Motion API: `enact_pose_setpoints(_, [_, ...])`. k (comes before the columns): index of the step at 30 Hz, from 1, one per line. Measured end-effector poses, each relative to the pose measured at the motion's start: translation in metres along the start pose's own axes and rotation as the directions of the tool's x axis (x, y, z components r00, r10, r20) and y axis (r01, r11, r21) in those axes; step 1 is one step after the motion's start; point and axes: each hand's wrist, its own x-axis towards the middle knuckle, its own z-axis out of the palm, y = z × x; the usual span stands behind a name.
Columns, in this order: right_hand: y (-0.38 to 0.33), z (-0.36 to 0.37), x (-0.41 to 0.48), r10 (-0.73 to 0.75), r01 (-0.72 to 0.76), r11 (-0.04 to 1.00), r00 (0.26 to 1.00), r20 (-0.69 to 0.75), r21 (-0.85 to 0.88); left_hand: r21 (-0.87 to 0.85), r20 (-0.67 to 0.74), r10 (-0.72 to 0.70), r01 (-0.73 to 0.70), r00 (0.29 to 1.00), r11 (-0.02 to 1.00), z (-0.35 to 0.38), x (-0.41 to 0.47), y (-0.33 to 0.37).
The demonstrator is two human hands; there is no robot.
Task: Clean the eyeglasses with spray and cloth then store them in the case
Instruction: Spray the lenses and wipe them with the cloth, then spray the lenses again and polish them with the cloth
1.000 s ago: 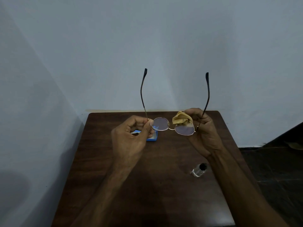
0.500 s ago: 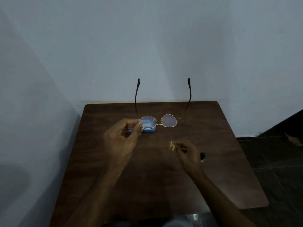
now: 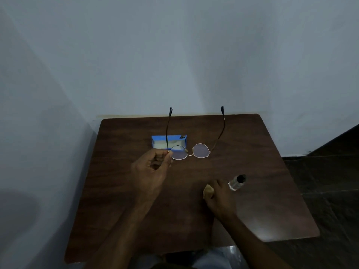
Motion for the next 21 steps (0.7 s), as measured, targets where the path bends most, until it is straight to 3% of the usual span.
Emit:
enact_pose_setpoints(2, [-0.022,-0.019,0.004,0.081,-0.044,0.966,0.987,-0.138,0.254,0.021,0.005,0.017,-0.017,1.000,1.000,-0.003,0.002,0.001])
enact_pose_setpoints(4, [-0.044,-0.049,0.014,0.166,-0.025,0.861,0.958,-0.234,0.507,0.030,0.014,0.031,-0.031,0.999,0.999,-0.005,0.003,0.002])
enact_pose_setpoints(6, [-0.065,-0.083,0.024,0.163,0.041,0.771,0.952,-0.259,0.635,0.037,0.023,0.024,-0.024,0.999,0.999,-0.007,0.003,0.004])
enact_pose_setpoints(10, [-0.099,-0.127,0.038,0.012,0.175,0.723,0.964,-0.266,0.668,0.049,0.041,0.016,-0.018,0.999,0.999,-0.008,0.004,0.006])
enact_pose_setpoints(16, [-0.110,-0.125,0.052,-0.040,0.256,0.724,0.943,-0.332,0.641,0.036,0.035,0.027,-0.028,0.999,0.999,-0.012,0.007,0.010])
enact_pose_setpoints(21, [-0.114,-0.125,0.054,-0.079,0.283,0.728,0.939,-0.334,0.625,-0.057,0.056,-0.120,0.123,0.991,0.991,-0.017,0.006,0.013])
